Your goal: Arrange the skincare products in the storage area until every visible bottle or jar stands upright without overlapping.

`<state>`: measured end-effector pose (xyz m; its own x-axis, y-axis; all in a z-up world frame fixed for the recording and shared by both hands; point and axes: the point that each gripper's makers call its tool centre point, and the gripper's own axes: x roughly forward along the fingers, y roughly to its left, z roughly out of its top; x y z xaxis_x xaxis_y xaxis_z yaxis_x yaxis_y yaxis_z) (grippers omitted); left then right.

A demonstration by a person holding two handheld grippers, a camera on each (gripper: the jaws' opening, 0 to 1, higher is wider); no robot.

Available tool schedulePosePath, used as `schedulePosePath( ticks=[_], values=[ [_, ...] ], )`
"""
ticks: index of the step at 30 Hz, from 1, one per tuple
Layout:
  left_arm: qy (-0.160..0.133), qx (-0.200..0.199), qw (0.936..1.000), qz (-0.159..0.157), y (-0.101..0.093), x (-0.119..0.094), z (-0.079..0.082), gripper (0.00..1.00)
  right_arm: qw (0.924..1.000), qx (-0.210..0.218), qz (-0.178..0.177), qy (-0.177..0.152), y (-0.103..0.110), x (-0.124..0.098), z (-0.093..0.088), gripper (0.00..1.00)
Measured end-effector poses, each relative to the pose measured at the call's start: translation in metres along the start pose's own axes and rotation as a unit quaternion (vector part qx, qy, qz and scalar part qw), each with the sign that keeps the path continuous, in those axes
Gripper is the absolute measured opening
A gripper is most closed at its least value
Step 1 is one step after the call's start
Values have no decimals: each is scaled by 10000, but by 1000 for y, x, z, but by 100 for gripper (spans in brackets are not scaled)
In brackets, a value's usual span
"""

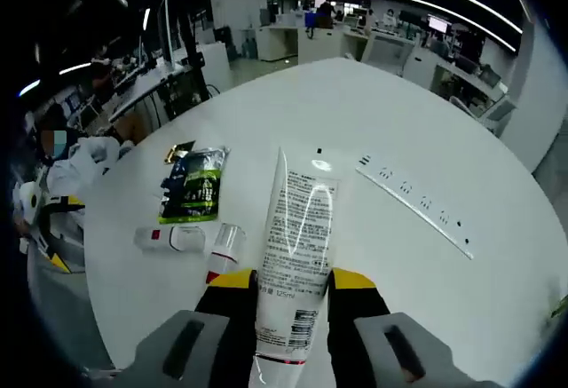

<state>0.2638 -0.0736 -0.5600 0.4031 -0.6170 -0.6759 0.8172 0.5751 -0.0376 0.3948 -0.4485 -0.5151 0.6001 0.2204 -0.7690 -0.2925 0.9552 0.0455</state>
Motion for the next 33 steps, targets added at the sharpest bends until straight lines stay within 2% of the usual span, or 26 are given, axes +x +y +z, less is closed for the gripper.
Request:
schedulePosePath(
  ticks=[8,9,11,13,15,19,25,31,33],
  values=[
    [-43,162,9998,-53,-3,0,2,86,9986,108,48,-518,1,-19,22,22],
    [-56,163,9998,-53,-3,0,2,86,9977,85,92,-673,5,-26,32,22],
    [-75,157,9998,-56,-3,0,3,86,9958,112,176,-887,17,-40,41,22],
    [-78,155,9998,-74,-3,0,3,86,9934,108,239,-1112,19,-46,52,22],
    [-90,160,9998,-111,-4,0,3,87,9899,32,386,-1366,38,-58,62,22],
    [-201,157,9994,-224,-8,-1,7,90,9815,32,640,-1802,56,-74,80,22],
    [-209,240,9988,-365,-12,-1,8,97,9665,120,1072,-2329,96,-101,90,22],
    [-279,182,9974,-635,-15,-7,11,99,9449,190,1717,-2780,124,-126,100,23],
    [-318,244,9965,-734,-16,-10,15,99,9345,64,1933,-2988,141,-136,102,23]
  ],
)
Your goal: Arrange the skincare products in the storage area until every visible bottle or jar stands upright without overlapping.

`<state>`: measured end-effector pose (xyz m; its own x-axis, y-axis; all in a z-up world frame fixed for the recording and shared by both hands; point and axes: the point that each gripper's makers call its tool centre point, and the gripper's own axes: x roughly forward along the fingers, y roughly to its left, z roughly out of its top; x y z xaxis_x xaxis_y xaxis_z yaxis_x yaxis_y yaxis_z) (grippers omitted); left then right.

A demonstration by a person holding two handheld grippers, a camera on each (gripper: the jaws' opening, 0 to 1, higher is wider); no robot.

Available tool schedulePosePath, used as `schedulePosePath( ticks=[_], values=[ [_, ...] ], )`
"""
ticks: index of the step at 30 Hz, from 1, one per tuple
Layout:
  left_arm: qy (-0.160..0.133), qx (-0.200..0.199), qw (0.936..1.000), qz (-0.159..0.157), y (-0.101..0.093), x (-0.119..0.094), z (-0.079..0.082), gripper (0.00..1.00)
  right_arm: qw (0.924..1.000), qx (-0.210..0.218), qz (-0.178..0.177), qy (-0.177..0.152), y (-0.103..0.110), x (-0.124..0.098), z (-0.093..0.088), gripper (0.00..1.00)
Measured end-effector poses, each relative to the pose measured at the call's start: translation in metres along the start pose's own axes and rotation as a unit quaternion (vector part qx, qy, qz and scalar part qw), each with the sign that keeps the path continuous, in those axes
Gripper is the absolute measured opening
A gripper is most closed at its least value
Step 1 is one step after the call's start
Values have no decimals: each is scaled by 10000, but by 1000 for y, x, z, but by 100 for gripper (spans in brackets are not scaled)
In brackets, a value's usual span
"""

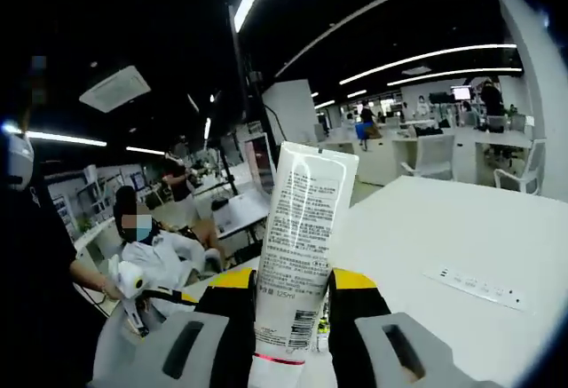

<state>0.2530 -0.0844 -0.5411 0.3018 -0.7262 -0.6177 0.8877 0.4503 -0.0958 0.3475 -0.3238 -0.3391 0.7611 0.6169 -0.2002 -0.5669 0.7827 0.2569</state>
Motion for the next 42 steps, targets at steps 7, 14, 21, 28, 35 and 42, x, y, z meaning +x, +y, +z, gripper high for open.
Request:
schedulePosePath(
  ticks=[7,14,21,28,35,42],
  values=[
    [-644,-303,9959,-561,-8,-17,43,99,9934,53,1016,-530,61,-14,-4,23],
    [-1428,-346,9799,-1346,-37,-50,104,99,9809,288,1741,-818,102,-25,-11,23],
    [-1719,-209,9654,-1947,-63,-71,132,96,9661,305,2468,-688,144,-29,-26,24],
    [-2020,-240,9494,-2391,-79,-85,153,86,9363,307,3484,-305,211,-28,-56,24],
    [-2704,-207,9050,-3278,-101,-109,182,76,9021,679,4254,-226,258,-28,-73,24],
    [-2952,-116,8659,-4036,-122,-124,199,71,8680,1205,4798,-429,283,-29,-67,24]
  ],
)
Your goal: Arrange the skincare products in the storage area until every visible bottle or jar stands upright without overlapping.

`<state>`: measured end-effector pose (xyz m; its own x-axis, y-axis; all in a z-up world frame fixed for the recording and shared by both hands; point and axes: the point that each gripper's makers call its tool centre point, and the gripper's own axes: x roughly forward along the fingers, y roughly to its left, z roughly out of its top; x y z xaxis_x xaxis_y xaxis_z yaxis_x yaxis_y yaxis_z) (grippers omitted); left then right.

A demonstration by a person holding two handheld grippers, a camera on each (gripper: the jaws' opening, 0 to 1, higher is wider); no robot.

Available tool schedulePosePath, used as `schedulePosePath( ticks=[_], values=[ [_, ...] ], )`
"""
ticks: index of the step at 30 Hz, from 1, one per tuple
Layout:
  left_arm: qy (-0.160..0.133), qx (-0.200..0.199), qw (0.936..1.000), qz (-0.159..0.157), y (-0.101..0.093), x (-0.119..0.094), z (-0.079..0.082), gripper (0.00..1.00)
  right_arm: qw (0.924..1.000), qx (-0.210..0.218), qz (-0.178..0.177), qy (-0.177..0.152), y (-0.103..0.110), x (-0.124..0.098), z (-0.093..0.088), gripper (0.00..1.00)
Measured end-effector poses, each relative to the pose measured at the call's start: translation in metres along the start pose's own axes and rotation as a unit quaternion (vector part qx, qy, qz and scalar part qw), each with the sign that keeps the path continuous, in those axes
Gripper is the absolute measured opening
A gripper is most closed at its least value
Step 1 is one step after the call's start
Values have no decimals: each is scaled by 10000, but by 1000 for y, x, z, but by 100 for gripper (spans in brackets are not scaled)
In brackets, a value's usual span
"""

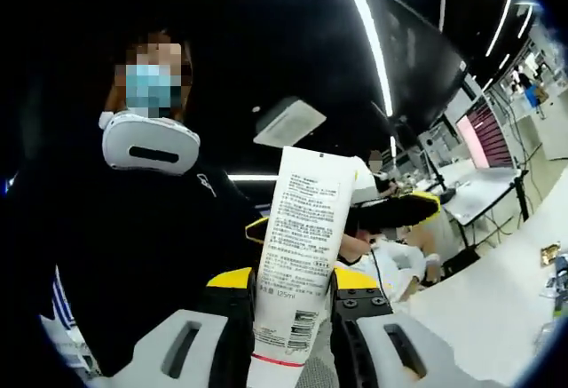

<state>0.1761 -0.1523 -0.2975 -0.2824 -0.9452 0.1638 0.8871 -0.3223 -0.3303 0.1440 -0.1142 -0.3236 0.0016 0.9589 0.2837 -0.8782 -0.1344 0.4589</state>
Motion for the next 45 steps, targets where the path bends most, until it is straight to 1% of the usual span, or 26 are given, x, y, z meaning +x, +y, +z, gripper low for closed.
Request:
schedulePosePath(
  ticks=[1,4,7,10,13,16,17,19,21,22,24,27,28,30,31,32,33,34,36,37,38,39,40,41,43,45],
  values=[
    [-8,-11,10000,-96,-3,1,1,69,9997,127,188,-85,5,3,2,24],
    [-35,-92,9992,-379,-10,5,2,62,9978,372,529,-174,14,7,4,25],
    [41,-105,9986,-520,-13,9,-1,52,9980,356,475,-202,9,8,4,25],
    [211,-176,9982,-540,-12,15,-7,43,9981,415,358,-290,1,7,7,25],
    [223,-191,9980,-565,-13,18,-7,35,9980,421,275,-383,-3,3,10,25],
    [245,-232,9984,-448,-7,17,-5,34,9979,398,175,-480,-4,-1,14,25],
    [290,-245,9984,-418,-5,18,-6,34,9980,384,148,-482,-5,-2,15,25],
    [477,-305,9980,-279,-1,20,-11,33,9982,345,63,-482,-7,-4,14,25],
    [565,-393,9975,-153,2,20,-14,33,9984,315,-57,-474,-10,-8,14,25],
    [595,-447,9971,-130,9,16,-14,33,9984,318,-107,-454,-10,-9,13,26],
    [605,-529,9968,-34,18,13,-14,32,9983,301,-195,-463,-12,-10,14,26],
    [639,-549,9964,90,25,11,-15,32,9981,245,-385,-425,-14,-11,14,26],
    [643,-541,9964,139,26,11,-15,32,9979,200,-462,-406,-16,-11,14,26],
    [692,-534,9958,283,31,11,-16,31,9966,89,-757,-316,-21,-12,14,25],
    [710,-509,9954,383,34,11,-16,31,9945,-78,-1006,-283,-27,-14,15,25],
    [742,-485,9948,507,37,11,-16,30,9930,-140,-1141,-263,-29,-15,15,24],
    [755,-454,9944,576,39,11,-17,30,9902,-194,-1371,-204,-32,-16,15,23],
    [769,-425,9937,702,41,13,-17,29,9879,-274,-1519,-178,-34,-17,16,23],
    [827,-330,9915,946,45,14,-18,29,9808,-444,-1900,-62,-40,-20,16,22],
    [849,-278,9906,1040,46,14,-19,29,9735,-670,-2185,30,-44,-24,17,22],
    [894,-174,9889,1178,49,14,-20,29,9666,-790,-2437,126,-47,-27,16,20],
    [898,-88,9863,1381,55,13,-20,28,9535,-1040,-2821,192,-52,-34,19,18],
    [900,-1,9817,1677,62,11,-20,28,9424,-1250,-3096,217,-56,-38,21,16],
    [946,-15,9800,1751,63,11,-21,28,9303,-1356,-3394,320,-59,-41,20,15],
    [984,105,9762,1932,65,13,-22,28,9164,-1458,-3702,437,-62,-44,19,12],
    [973,142,9748,2000,64,16,-23,27,9002,-1567,-4031,506,-64,-48,19,11]
  ],
)
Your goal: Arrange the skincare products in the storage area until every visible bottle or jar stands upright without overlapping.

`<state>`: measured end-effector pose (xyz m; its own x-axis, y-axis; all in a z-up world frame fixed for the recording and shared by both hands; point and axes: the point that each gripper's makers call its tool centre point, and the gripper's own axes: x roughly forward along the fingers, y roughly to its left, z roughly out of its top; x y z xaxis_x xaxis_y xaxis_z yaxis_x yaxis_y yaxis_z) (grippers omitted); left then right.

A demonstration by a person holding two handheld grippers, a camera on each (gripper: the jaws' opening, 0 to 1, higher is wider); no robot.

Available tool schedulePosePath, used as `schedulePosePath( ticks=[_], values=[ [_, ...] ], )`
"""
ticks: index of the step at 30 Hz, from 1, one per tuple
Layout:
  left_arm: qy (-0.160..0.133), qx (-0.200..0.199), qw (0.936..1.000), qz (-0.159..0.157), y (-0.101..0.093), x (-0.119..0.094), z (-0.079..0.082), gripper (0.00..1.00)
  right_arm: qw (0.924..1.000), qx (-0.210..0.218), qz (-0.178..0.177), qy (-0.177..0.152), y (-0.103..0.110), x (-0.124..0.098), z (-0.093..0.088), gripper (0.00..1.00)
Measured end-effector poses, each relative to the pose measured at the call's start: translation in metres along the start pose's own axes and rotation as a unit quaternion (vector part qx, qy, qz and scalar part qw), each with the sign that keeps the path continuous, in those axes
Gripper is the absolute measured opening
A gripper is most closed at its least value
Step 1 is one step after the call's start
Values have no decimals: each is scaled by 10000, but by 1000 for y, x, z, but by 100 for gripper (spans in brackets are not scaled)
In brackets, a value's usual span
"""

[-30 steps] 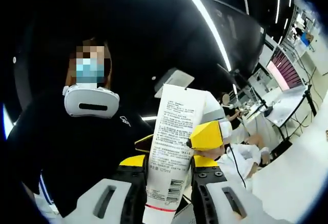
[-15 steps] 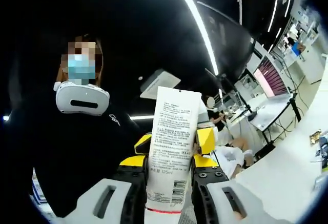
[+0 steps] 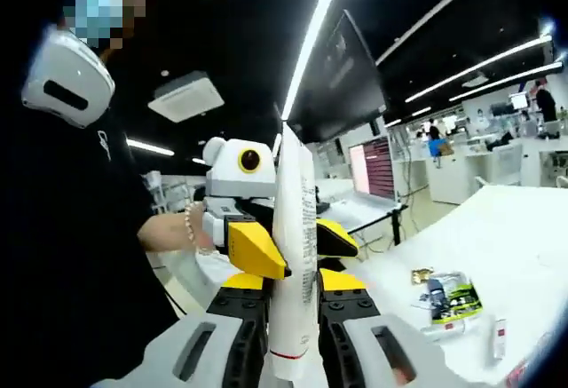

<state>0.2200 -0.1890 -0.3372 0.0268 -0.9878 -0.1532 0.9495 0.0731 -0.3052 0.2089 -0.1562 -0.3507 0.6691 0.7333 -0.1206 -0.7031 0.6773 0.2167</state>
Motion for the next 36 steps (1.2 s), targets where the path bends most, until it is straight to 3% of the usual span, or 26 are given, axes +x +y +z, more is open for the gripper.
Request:
schedulePosePath(
  ticks=[7,18,23,28,31,36],
  values=[
    [27,101,9996,281,-3,9,-3,27,9953,-549,-762,234,-8,1,-8,12],
    [-33,39,9998,192,-8,15,-1,26,9915,-730,-1062,201,-25,-11,-11,12],
    [-151,353,9993,17,-14,20,5,26,9944,-551,-891,-116,-27,-20,-7,9],
    [-171,491,9974,-494,-29,21,13,24,9974,-302,-507,-407,-18,-28,-4,9],
    [18,796,9932,-853,-39,19,11,22,9987,-250,-229,-378,-10,-31,-8,9],
    [345,1020,9883,-1081,-46,19,3,20,9989,-464,67,-90,-2,-32,-19,9]
  ],
)
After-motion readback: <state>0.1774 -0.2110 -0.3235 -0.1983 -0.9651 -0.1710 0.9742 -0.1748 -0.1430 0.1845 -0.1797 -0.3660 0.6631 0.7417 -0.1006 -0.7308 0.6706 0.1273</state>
